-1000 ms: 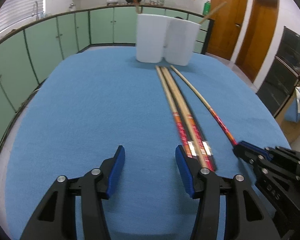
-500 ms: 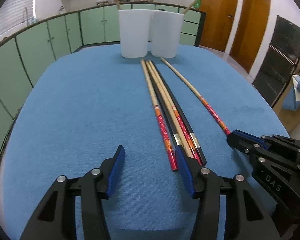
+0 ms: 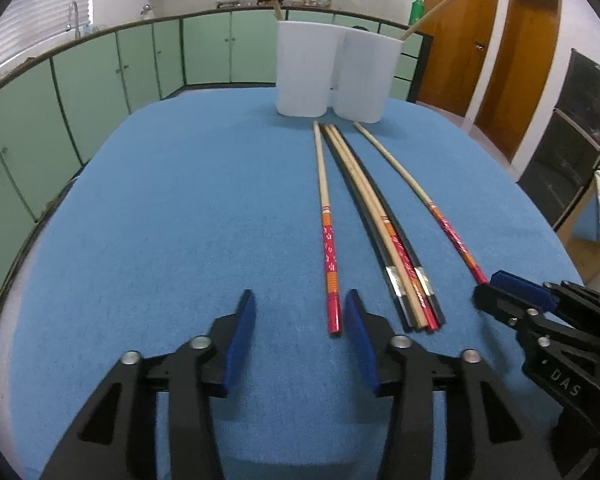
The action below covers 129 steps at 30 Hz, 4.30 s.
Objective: Organize utensils
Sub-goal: 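Pull one red chopstick out of the bundle with the right gripper, then grasp a red chopstick with the left gripper while the right gripper grasps another red chopstick, then lift both chopsticks and drop them into the white holder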
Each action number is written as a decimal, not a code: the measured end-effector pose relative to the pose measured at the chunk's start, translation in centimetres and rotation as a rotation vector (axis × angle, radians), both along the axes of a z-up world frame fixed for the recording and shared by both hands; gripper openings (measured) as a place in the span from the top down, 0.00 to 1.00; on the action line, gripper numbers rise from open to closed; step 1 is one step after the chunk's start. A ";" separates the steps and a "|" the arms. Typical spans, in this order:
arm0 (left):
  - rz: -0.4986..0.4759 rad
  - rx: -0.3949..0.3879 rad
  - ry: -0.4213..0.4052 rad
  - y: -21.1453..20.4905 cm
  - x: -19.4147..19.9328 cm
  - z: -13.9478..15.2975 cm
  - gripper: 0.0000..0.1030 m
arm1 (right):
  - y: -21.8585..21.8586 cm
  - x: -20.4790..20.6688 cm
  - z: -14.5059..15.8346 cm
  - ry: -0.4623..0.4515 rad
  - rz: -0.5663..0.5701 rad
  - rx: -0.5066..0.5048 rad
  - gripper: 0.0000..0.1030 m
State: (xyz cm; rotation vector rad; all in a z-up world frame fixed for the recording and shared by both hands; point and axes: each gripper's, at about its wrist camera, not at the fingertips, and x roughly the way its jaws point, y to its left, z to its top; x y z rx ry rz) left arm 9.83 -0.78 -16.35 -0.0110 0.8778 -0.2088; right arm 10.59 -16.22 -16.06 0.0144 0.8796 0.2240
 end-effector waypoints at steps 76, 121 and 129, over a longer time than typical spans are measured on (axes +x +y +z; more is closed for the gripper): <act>-0.082 -0.086 -0.617 -0.5 7.4 26.5 0.95 | -4.9 13.0 30.5 -0.538 0.049 0.138 0.95; 0.000 -0.006 -0.153 0.7 3.6 5.7 0.64 | -3.1 3.3 7.0 -0.231 -0.087 0.055 0.56; 0.028 -0.002 -0.045 0.7 3.0 0.5 0.64 | 0.0 1.7 1.8 -0.121 -0.076 0.073 0.54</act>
